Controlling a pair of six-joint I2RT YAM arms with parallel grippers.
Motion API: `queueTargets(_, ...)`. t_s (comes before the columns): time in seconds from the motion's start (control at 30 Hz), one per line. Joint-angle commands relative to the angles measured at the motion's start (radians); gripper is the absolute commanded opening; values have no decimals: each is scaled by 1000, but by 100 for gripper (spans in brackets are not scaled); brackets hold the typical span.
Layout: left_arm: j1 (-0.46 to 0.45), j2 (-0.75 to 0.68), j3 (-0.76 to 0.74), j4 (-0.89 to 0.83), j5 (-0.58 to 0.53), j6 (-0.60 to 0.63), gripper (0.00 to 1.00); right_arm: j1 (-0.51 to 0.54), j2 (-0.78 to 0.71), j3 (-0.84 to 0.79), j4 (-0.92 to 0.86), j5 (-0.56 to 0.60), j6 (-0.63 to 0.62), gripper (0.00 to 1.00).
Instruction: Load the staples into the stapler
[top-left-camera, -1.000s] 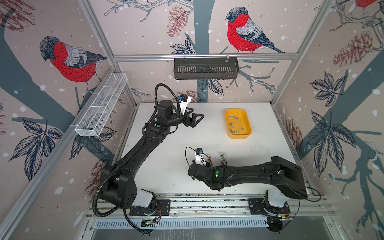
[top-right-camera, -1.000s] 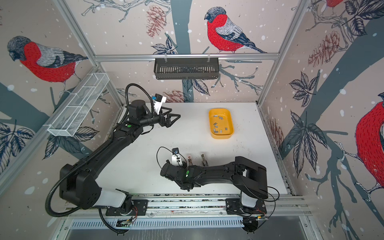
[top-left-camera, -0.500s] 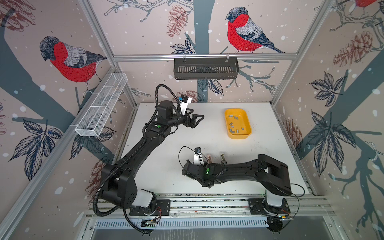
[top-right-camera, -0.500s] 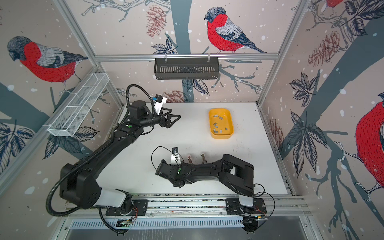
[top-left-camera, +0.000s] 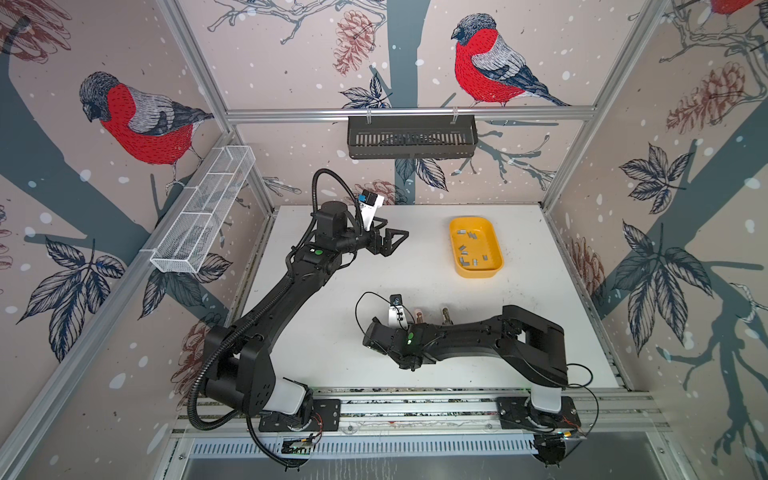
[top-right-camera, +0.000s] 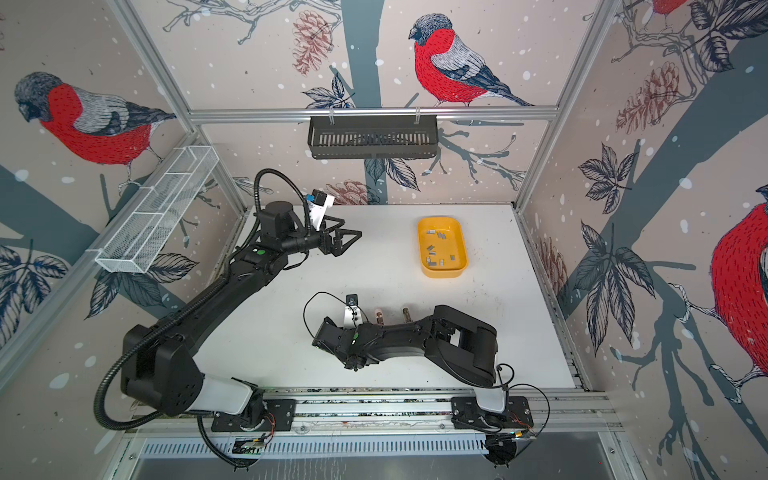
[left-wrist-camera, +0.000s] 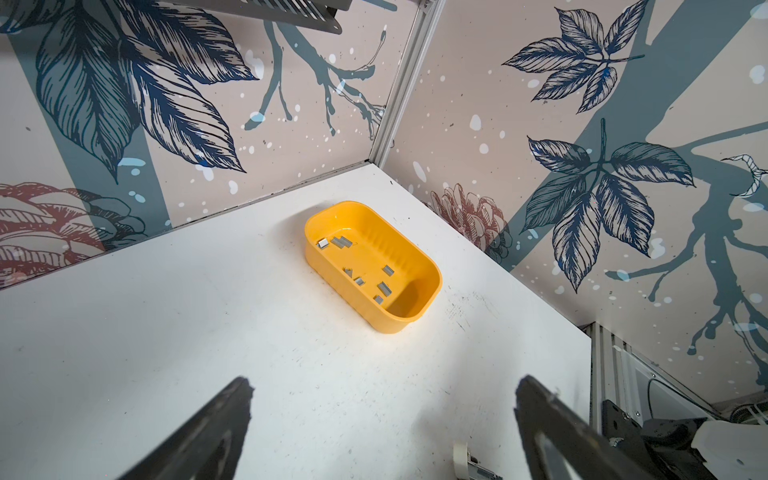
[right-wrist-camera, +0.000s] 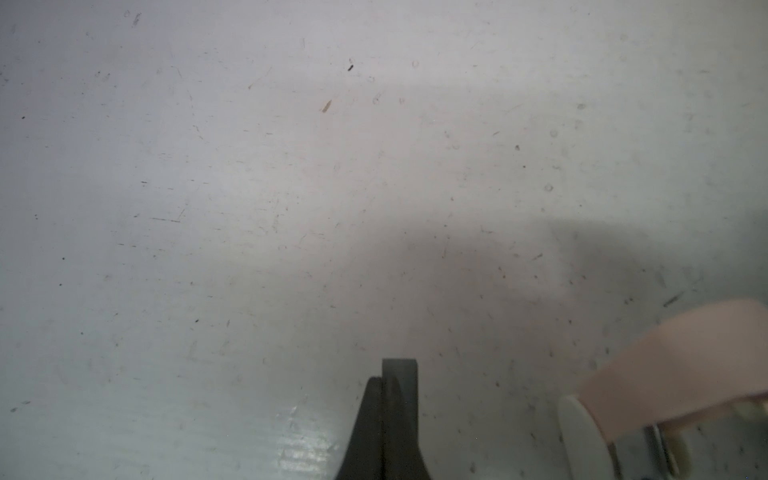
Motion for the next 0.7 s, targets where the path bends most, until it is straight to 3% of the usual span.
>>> queueTargets(0.0,-1,-2,4,16,2,19,98,-1,9,7,-8,0,9,4)
queueTargets(0.67,-1,10,7,19,15,13,97,-1,1,-10,37,-9,-19,18)
